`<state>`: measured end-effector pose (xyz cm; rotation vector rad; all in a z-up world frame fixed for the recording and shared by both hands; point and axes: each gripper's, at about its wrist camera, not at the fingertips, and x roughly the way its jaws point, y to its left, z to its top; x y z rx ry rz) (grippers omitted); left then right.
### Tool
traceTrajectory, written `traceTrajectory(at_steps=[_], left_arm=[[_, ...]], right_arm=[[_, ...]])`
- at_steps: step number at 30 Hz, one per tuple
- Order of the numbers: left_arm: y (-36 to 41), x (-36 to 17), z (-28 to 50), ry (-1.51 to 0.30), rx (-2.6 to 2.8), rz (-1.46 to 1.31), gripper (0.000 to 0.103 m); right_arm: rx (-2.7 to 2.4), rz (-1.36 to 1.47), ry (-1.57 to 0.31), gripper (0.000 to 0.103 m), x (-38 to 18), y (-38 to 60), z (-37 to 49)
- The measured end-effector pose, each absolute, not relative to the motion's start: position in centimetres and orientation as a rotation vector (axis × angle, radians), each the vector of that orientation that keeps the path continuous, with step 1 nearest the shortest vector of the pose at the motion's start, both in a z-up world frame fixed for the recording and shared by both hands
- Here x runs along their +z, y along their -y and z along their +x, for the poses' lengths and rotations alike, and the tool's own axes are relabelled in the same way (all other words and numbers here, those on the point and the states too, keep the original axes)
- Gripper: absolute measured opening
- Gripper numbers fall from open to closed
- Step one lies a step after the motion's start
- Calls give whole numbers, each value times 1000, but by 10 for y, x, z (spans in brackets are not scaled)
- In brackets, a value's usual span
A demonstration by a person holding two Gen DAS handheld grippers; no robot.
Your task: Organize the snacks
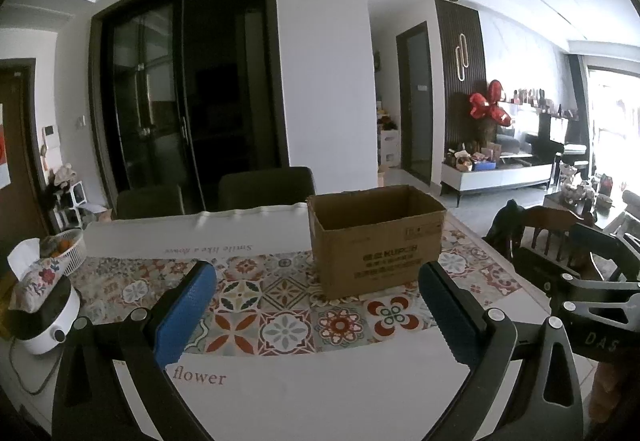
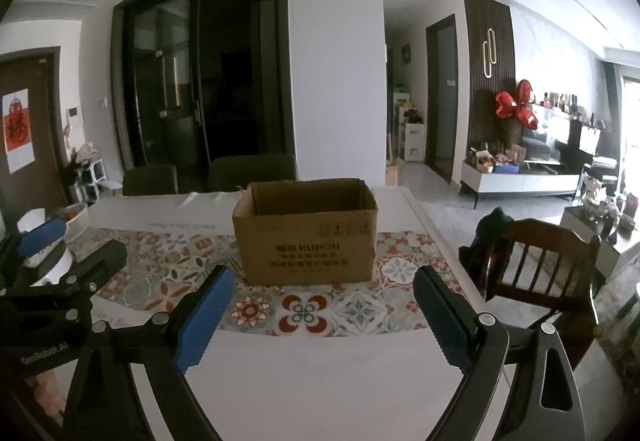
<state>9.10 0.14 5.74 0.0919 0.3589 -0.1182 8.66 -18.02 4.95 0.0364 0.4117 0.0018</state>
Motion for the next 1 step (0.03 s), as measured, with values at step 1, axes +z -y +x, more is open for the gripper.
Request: traceTrajectory(at_steps=[1], left_arm=[[-1, 58, 91, -358, -118, 91, 103]], right_arm=[[4, 35, -411, 92, 50, 180, 86]])
